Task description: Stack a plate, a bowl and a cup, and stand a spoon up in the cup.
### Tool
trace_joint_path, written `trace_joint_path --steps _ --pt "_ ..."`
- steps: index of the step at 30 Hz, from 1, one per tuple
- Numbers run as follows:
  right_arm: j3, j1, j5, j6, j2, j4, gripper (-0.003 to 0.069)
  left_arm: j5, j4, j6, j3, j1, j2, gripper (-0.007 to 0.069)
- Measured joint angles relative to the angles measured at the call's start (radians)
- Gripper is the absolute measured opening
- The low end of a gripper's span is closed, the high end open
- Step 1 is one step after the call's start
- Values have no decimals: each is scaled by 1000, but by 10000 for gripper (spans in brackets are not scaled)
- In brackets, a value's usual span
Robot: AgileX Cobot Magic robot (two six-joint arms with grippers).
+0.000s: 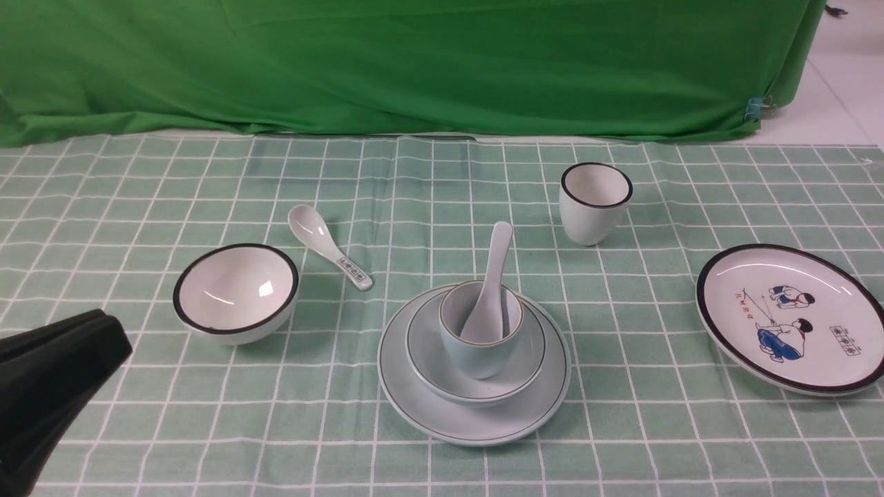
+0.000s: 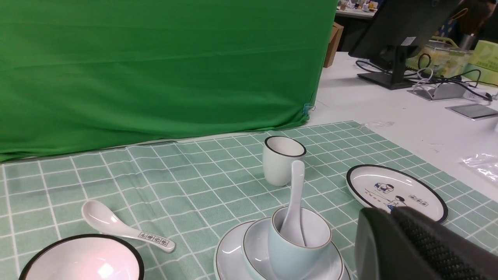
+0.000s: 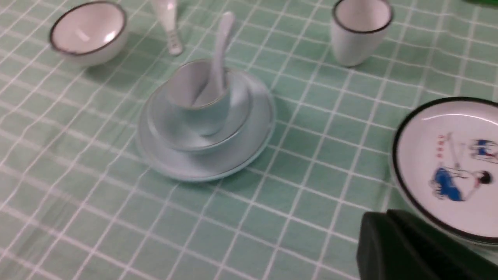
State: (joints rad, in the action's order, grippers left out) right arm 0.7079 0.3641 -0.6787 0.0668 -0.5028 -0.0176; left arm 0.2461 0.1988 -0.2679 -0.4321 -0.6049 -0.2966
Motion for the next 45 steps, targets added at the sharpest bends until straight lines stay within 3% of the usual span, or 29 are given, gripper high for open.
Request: trace_joint_path --steps 4,9,15,45 --pt "-229 -211 153 222 167 -81 17 0 0 0 0 0 0 11" --pt "-515 -318 338 237 363 -101 17 0 0 0 0 0 0 11" --pt "-706 -330 469 207 478 -101 17 0 0 0 0 0 0 13" --pt "-713 -330 443 175 501 -76 57 6 8 56 1 0 0 17"
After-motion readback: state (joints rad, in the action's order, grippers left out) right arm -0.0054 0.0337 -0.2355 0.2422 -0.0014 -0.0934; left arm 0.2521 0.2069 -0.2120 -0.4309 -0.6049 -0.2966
